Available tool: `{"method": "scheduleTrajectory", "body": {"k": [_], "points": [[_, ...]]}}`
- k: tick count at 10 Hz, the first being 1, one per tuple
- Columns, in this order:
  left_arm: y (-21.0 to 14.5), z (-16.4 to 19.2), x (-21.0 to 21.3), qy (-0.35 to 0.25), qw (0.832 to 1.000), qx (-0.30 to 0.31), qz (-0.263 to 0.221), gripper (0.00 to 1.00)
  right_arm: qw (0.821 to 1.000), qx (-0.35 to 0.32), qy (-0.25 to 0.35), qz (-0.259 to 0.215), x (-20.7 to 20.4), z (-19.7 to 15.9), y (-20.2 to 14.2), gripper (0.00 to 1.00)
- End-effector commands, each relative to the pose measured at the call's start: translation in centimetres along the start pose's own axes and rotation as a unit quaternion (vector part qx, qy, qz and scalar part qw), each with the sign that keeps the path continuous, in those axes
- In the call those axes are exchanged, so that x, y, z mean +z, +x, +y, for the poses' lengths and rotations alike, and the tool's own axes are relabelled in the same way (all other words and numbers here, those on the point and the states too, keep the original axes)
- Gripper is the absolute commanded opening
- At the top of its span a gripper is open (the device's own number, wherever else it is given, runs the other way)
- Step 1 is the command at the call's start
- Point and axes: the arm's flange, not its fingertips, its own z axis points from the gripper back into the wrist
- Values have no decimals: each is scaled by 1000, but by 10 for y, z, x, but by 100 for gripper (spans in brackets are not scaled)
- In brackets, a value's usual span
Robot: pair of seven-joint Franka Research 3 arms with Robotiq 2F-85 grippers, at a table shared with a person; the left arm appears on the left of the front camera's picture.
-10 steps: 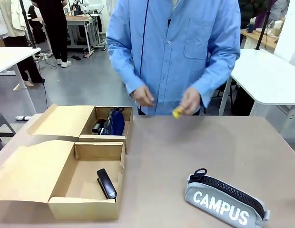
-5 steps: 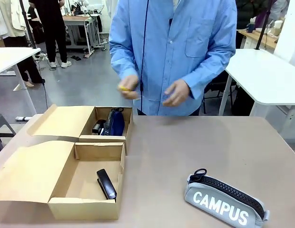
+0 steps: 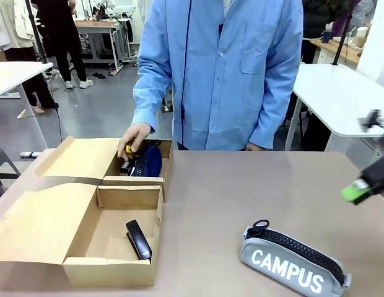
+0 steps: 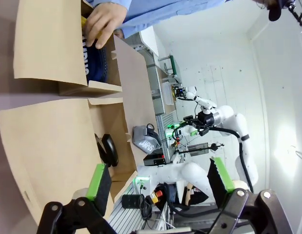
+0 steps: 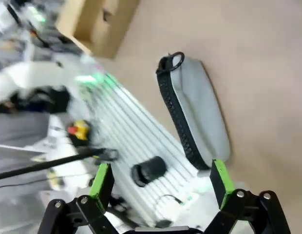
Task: Place items inside the box.
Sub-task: Pick up a Pencil pouch or Stapler and place it inside the Mailer Box closest to the robot.
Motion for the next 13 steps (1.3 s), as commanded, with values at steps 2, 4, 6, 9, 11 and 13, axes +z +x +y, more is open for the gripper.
{"method": "scheduleTrajectory", "body": {"k": [2,4,6,9,11,13], "points": [[-1,-2,1,-9,1000,-10,-5,100,990,76,-121,5,-119,46,-22,100],[-1,-2,1,-9,1000,-10,-5,100,983,90,-151,51,-160,49,-7,100],[-1,-2,1,-9,1000,-10,-5,100,978,87,-172,79,-183,45,-1,100],[-1,-2,1,-9,1000,-10,-5,100,970,81,-193,122,-204,25,1,100],[-1,-2,1,-9,1000,-10,-5,100,967,71,-196,143,-209,12,-1,100],[-1,-2,1,-9,1000,-10,-5,100,965,62,-192,167,-209,5,-5,100]]}}
